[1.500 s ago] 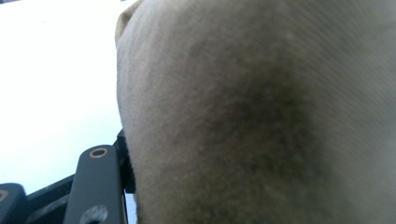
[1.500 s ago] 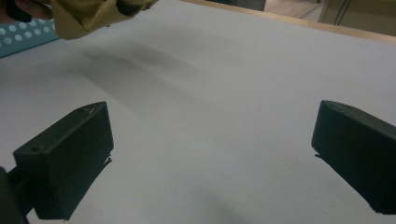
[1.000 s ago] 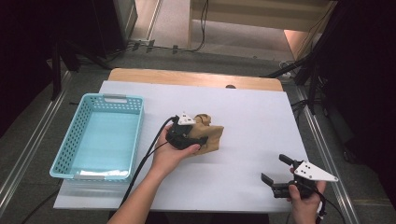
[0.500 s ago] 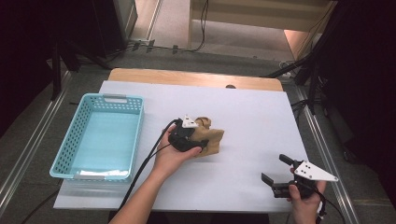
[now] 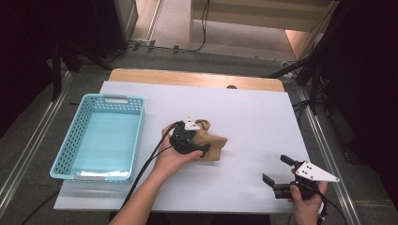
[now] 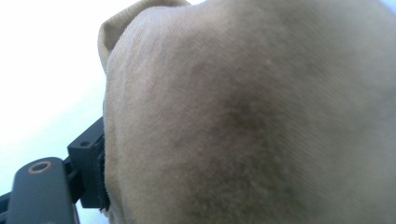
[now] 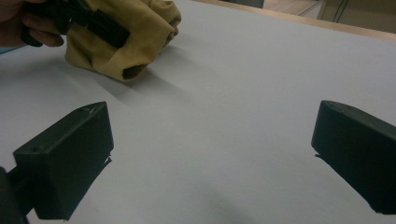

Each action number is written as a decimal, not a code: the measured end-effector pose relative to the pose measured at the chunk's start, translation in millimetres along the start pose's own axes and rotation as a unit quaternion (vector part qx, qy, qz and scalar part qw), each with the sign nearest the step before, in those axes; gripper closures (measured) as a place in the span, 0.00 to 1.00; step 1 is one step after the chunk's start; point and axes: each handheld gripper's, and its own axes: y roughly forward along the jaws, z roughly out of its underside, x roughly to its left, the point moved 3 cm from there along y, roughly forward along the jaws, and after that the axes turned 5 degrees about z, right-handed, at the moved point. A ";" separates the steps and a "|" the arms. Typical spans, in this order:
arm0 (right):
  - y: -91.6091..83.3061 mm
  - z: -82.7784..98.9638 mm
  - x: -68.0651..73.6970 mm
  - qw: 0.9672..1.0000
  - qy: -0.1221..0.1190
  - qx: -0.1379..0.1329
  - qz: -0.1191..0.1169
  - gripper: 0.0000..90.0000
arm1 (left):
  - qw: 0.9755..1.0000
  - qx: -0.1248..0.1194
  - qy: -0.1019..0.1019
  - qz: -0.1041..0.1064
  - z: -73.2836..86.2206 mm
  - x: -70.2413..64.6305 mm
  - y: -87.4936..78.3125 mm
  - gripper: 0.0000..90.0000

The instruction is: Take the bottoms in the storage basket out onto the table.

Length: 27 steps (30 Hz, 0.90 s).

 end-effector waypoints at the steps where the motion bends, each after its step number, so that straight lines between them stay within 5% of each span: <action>1: 0.0 0.0 0.0 1.000 0.000 0.000 0.000 0.00 | 1.000 0.001 0.001 0.001 0.0 0.0 -0.5 0.11; 10: -0.9 -0.1 -0.1 1.000 0.001 0.000 0.001 0.00 | 1.000 0.002 0.000 0.004 -1.0 0.6 -4.0 0.00; 22: -0.2 0.1 0.0 1.000 0.001 0.000 0.000 0.00 | 1.000 0.003 0.004 -0.012 -3.0 1.2 -12.0 0.00; 27: 0.1 0.4 0.1 1.000 0.002 0.002 0.000 0.00 | 0.999 0.011 0.023 -0.025 -5.0 -2.7 -16.4 0.00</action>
